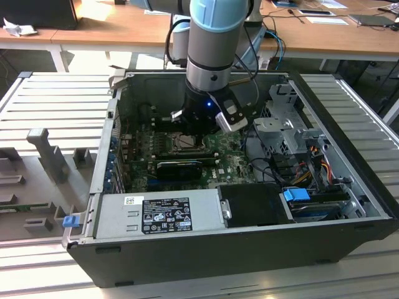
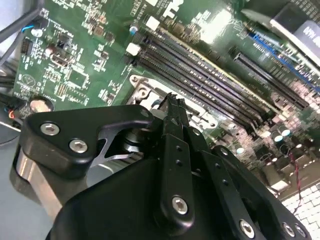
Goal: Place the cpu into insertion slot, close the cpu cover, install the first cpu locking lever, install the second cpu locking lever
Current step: 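Install the second cpu locking lever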
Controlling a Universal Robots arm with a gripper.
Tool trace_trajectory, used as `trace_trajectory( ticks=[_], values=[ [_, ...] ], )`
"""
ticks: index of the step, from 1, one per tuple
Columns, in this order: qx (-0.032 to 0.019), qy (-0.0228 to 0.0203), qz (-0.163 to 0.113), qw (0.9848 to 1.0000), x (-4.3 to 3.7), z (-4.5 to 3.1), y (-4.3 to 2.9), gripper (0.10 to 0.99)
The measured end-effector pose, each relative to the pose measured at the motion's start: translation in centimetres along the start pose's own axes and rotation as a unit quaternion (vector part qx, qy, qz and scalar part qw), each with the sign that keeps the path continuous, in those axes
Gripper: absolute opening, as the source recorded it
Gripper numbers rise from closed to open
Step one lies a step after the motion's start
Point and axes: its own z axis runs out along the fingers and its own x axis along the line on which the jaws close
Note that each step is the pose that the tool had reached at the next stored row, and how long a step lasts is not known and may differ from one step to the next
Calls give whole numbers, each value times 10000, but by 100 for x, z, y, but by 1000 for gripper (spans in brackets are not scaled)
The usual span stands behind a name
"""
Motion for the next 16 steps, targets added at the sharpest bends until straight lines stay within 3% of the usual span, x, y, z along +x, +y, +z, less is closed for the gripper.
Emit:
trace_trajectory(
  ticks=[3,6,9,13,16],
  values=[
    [-12,0,-2,10000,36,4,-12,106],
    [-16,0,-2,10000,224,13,-14,106],
    [-17,0,-3,10000,350,24,-12,106],
    [-28,0,-11,10000,396,71,-19,106],
    [-40,0,-17,10000,406,148,-26,106]
  ],
)
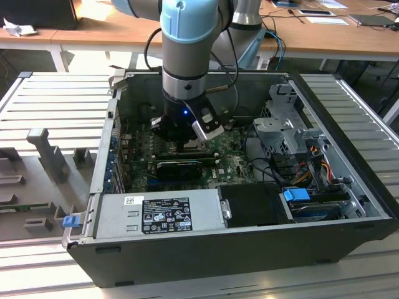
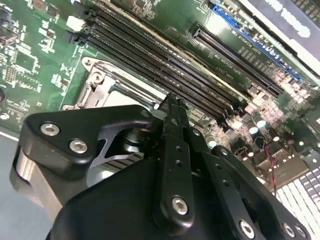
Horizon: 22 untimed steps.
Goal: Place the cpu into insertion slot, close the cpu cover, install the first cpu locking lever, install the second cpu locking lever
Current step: 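Install the second cpu locking lever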
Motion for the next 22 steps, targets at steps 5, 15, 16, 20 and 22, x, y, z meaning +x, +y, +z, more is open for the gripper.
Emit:
trace_trajectory(
  ticks=[5,15,16,20,22],
  values=[
    [-159,-7,-9,9999,41,67,-89,106],
    [-633,-30,-34,9980,188,100,-164,106],
    [-672,-32,-34,9977,188,111,-168,106],
    [-802,-39,-42,9968,193,143,-200,106],
    [-840,-41,-43,9964,196,143,-232,106]
  ],
)
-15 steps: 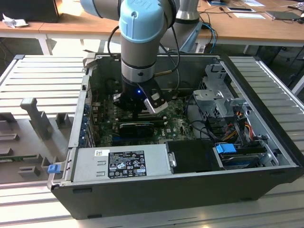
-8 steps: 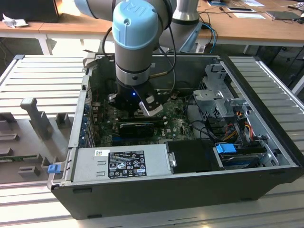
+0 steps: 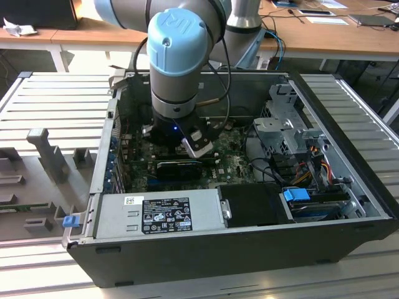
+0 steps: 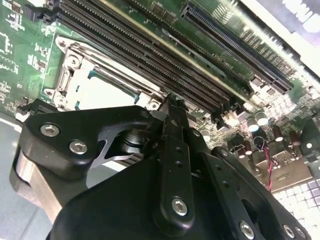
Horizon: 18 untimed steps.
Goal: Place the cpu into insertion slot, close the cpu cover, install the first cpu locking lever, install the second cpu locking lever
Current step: 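Install the second cpu locking lever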
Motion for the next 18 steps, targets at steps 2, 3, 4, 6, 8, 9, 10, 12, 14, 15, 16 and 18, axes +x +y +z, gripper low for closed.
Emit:
trace_trajectory(
  ticks=[2,3,4,6,8,9,10,12,14,15,16,18],
  values=[
    [-60,-3,-1,10000,3,-9,-32,106],
    [-106,-6,-2,9999,4,-14,-47,106],
    [-199,-11,-4,9998,5,-23,-77,106],
    [-321,-18,-6,9995,8,-33,-114,106],
    [-368,-21,-7,9993,10,-38,-132,106],
    [-393,-22,-8,9992,10,-38,-149,106],
    [-409,-23,-8,9992,11,-36,-157,106],
    [-429,-24,-7,9991,12,-27,-163,106],
    [-471,-27,-9,9989,11,-14,-168,106],
    [-481,-27,-9,9988,11,-6,-171,106],
    [-490,-27,-9,9988,11,0,-173,106],
    [-516,-29,-10,9987,10,12,-177,106]
  ],
)
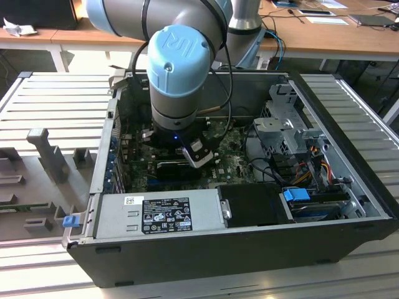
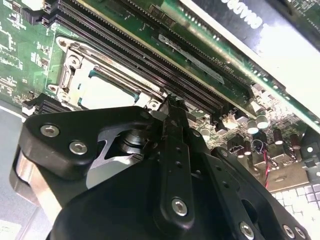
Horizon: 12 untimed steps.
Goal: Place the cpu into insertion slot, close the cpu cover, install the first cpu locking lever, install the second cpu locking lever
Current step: 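Install the second cpu locking lever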
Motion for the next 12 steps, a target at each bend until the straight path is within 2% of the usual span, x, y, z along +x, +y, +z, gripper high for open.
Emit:
trace_trajectory(
  ticks=[3,9,12],
  values=[
    [-81,-5,-2,10000,0,15,-5,106],
    [-116,-6,-2,9999,0,65,-27,106],
    [-133,-8,-3,9999,0,67,-27,106]
  ],
)
